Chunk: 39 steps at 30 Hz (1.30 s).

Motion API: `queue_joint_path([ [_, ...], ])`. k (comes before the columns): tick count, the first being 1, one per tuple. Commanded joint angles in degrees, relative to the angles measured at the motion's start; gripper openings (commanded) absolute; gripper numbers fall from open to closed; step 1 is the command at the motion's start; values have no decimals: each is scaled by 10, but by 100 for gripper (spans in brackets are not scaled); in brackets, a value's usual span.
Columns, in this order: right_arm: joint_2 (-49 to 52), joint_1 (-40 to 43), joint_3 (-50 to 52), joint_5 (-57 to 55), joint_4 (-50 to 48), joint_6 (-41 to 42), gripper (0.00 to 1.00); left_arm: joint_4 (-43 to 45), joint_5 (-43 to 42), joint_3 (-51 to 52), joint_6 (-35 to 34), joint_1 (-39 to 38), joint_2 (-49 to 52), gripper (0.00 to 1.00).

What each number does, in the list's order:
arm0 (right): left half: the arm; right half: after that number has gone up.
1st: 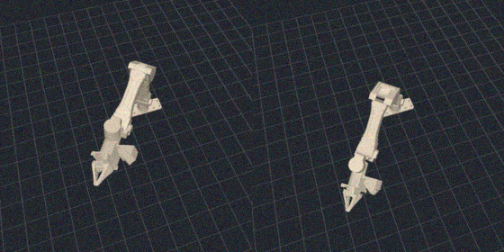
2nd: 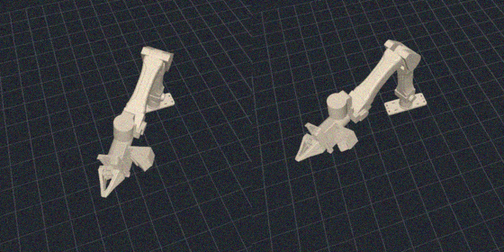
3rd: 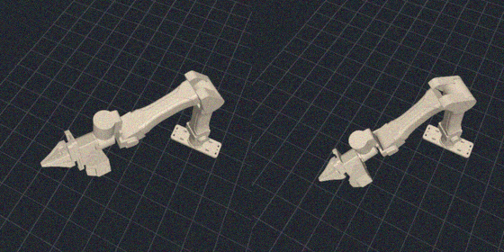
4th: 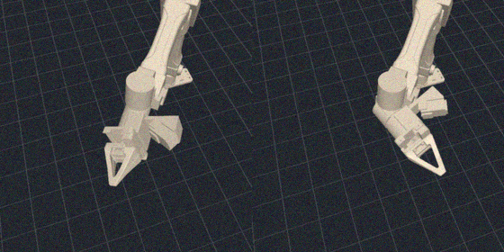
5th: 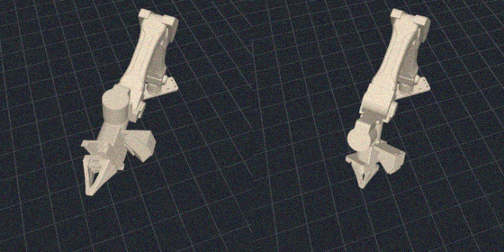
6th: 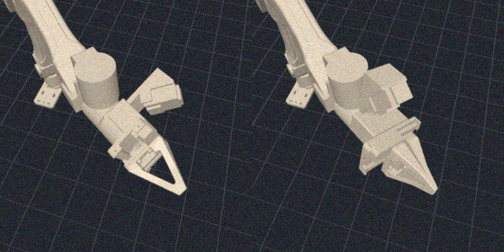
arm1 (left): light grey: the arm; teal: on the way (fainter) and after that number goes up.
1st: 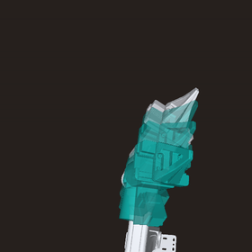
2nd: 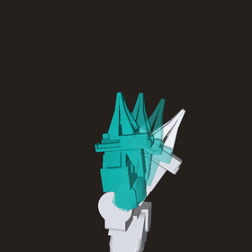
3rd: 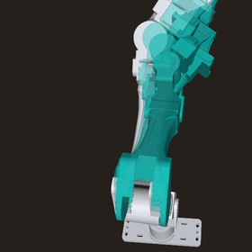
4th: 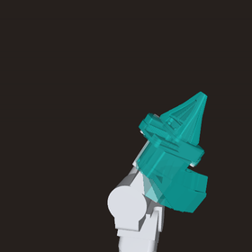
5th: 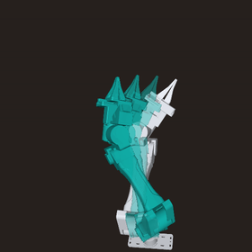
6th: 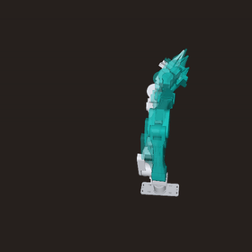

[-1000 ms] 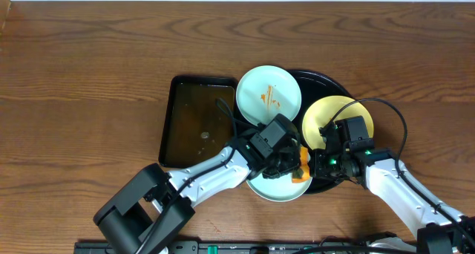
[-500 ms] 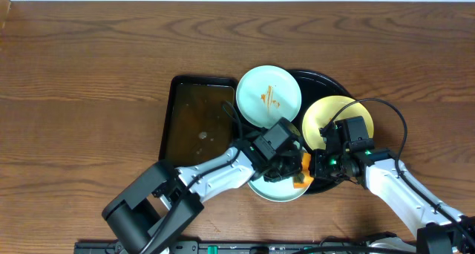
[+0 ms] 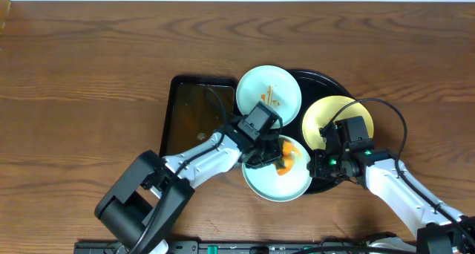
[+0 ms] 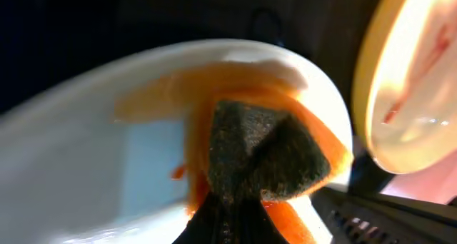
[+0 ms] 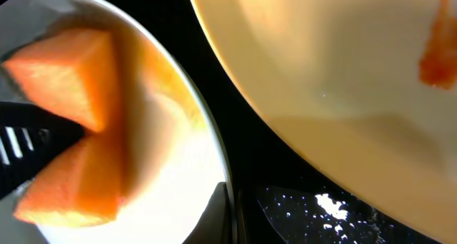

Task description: Clean dirty plates on tray and stack at the side

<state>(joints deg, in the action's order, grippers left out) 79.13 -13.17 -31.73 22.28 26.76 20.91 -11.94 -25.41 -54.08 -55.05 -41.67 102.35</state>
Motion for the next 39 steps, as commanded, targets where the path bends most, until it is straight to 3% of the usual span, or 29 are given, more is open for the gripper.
queue_joint_path([
  [1, 1, -4, 1, 5, 0, 3, 1, -53, 35, 4, 53, 22, 3, 7],
  [10, 1, -4, 1, 5, 0, 3, 1, -77, 152, -1, 195, 55, -57, 7],
  [19, 1, -4, 1, 5, 0, 3, 1, -97, 150, 0, 237, 65, -191, 7],
  [22, 1, -4, 1, 5, 0, 3, 10, -130, 188, 0, 240, 76, -216, 7],
  [28, 1, -4, 2, 5, 18, 3, 11, -193, 256, 0, 240, 132, -222, 7],
  [39, 1, -4, 19, 5, 1, 3, 7, -200, 285, 3, 240, 239, -220, 8],
])
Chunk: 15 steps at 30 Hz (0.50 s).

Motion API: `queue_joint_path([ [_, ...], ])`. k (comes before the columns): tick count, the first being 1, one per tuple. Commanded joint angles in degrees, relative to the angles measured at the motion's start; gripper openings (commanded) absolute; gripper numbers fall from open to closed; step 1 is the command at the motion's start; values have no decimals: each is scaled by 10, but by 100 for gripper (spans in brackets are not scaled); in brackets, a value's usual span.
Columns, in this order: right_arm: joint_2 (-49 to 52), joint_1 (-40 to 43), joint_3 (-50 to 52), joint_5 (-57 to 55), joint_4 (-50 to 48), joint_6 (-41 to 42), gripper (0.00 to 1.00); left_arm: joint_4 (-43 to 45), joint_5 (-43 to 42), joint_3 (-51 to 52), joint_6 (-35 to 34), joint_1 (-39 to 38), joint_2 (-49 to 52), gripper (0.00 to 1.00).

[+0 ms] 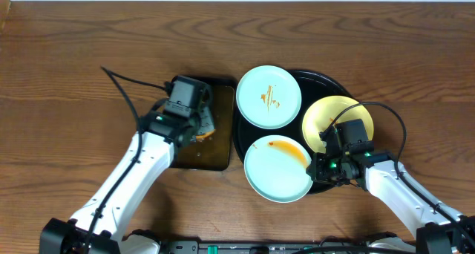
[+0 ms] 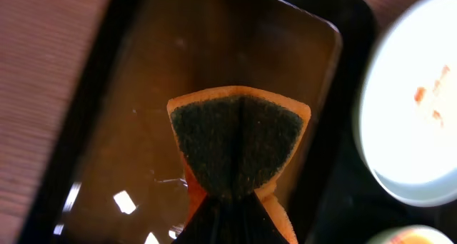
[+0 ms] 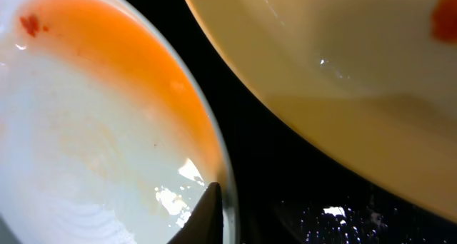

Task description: Clean dirty plates on tray and stack at the side

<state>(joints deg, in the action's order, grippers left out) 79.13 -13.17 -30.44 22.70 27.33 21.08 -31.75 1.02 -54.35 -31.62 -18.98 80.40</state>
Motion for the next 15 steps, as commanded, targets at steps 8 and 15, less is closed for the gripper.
queue_joint_path([
  [8, 0, -4, 5, 1, -36, 2, 1, -2, 21, 5, 5, 18, 1, 8],
  [15, -24, -3, -46, -32, 15, 1, 1, -4, 21, 5, 5, 18, 1, 8],
])
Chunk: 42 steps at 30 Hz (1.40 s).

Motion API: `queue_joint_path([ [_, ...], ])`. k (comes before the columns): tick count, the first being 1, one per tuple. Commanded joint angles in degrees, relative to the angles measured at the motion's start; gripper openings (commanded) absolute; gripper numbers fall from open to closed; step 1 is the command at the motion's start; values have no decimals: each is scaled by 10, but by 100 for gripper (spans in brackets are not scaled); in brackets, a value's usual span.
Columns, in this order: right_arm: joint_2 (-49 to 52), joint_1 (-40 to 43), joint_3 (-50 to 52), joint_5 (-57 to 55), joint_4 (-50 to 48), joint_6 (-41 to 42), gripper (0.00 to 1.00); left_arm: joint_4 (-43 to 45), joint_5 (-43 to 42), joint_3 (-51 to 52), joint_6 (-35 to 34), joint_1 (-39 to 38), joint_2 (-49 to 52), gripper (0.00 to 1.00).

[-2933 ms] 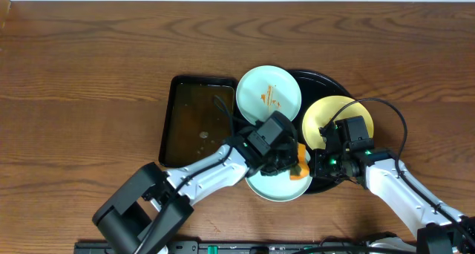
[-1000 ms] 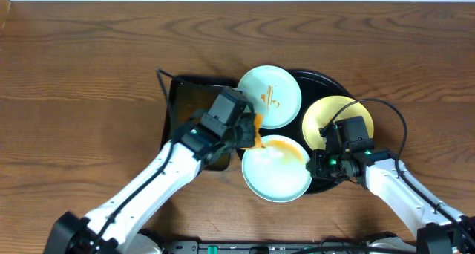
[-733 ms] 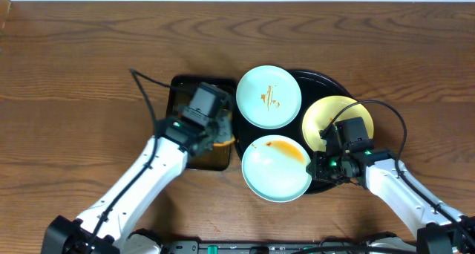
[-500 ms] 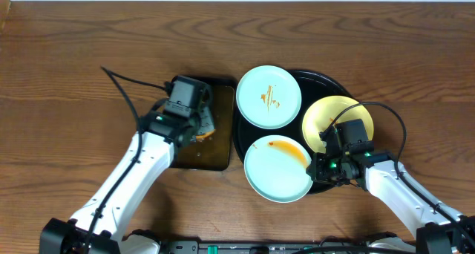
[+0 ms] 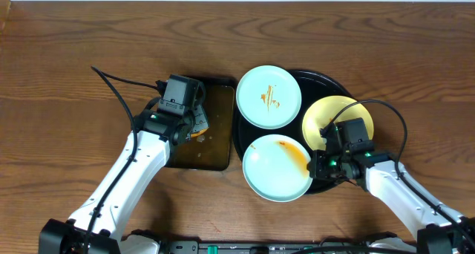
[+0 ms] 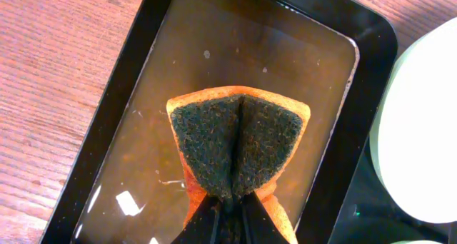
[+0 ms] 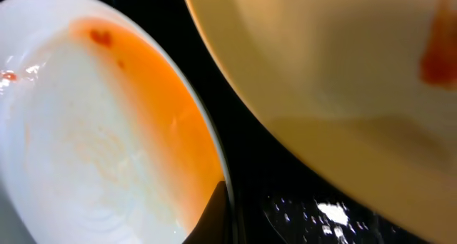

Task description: Clean dirty plates on tray and stack at the side

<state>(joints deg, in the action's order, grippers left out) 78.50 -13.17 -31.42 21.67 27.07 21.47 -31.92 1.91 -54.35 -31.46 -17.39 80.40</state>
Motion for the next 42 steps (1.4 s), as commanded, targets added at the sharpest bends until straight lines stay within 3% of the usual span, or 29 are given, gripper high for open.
queue_joint_path([
  [1, -22, -3, -54, -36, 43, -3, 1, -2, 12, 5, 4, 2, 1, 8],
  [7, -25, -3, -154, -107, 215, -38, 1, -2, 12, 5, 4, 2, 1, 8],
  [12, -25, -3, -193, -178, 276, -37, 1, -2, 12, 5, 4, 2, 1, 8],
  [20, -25, -3, -196, -185, 288, -36, 1, -2, 12, 5, 4, 2, 1, 8],
  [29, -25, -3, -196, -188, 216, 23, 1, -2, 12, 5, 4, 2, 1, 8],
  [42, -25, -4, -195, -189, 338, 21, 1, -2, 12, 5, 4, 2, 1, 8],
])
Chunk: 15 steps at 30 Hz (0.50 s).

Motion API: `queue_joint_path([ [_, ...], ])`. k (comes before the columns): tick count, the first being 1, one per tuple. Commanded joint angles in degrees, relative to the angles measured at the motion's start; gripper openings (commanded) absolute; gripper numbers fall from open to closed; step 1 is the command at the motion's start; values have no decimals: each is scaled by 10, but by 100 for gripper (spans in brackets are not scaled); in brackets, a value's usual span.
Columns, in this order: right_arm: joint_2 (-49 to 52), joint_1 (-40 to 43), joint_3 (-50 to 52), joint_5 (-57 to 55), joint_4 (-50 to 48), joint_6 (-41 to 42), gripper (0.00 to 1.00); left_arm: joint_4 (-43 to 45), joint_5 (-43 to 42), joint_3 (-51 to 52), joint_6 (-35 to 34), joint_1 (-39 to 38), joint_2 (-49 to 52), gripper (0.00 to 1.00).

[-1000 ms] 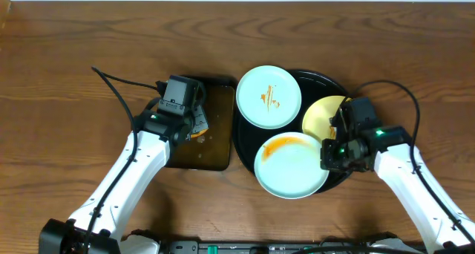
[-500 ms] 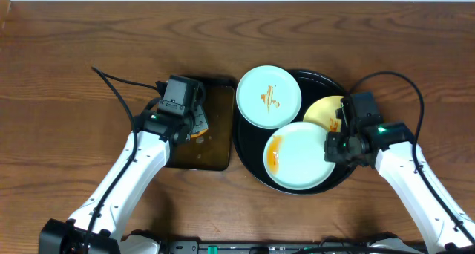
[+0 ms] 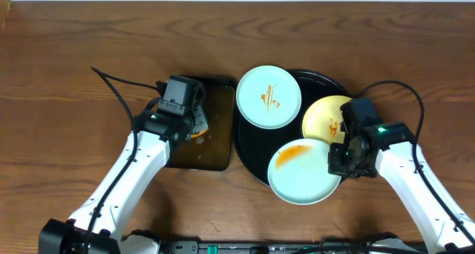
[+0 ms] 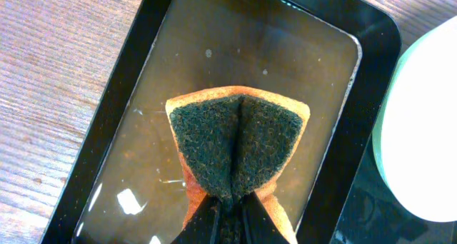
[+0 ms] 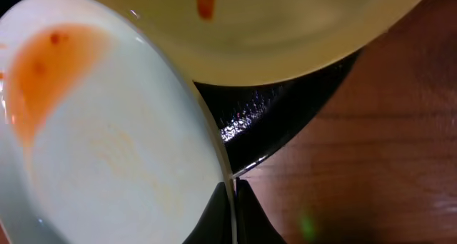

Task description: Clean dirty plates on tray and stack at the side

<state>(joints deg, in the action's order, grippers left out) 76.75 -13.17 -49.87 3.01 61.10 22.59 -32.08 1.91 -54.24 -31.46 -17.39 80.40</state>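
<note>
A round black tray (image 3: 249,135) carries a pale blue plate with orange streaks (image 3: 269,96) at the back and a yellow plate (image 3: 323,116) with a red streak at the right. My right gripper (image 5: 233,208) is shut on the right rim of a second pale blue plate (image 3: 300,172), which has an orange smear on its left and overhangs the tray's front right edge. My left gripper (image 4: 227,215) is shut on a folded orange sponge (image 4: 238,140), dark scouring side up, over a rectangular black basin (image 4: 178,73) of brownish water.
The basin (image 3: 215,154) lies directly left of the round tray. Wooden table (image 5: 371,165) shows to the right of the tray and all around it. Cables trail from both arms.
My right gripper has moved right with the smeared plate, which is turned so its smear now faces left, and it overhangs the tray's edge. The left arm and sponge are unchanged.
First my left gripper held the sponge on the front blue plate while the right gripper gripped its rim. Then the sponge was over the water basin, leaving an orange smear on the plate. It stayed there, and now the right gripper holds the plate further right.
</note>
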Motion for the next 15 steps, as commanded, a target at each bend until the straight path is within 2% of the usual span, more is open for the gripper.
queue_joint_path([
  [1, -7, -4, -10, -2, -12, 9, 1, 0, 12, 4, 4, 2, 1, 8],
  [9, -7, -4, -10, -2, -106, 21, 1, -1, 12, 4, 4, 2, 1, 8],
  [15, -7, -4, -10, 5, -76, 23, 1, -1, 11, 4, 4, 2, 1, 8],
])
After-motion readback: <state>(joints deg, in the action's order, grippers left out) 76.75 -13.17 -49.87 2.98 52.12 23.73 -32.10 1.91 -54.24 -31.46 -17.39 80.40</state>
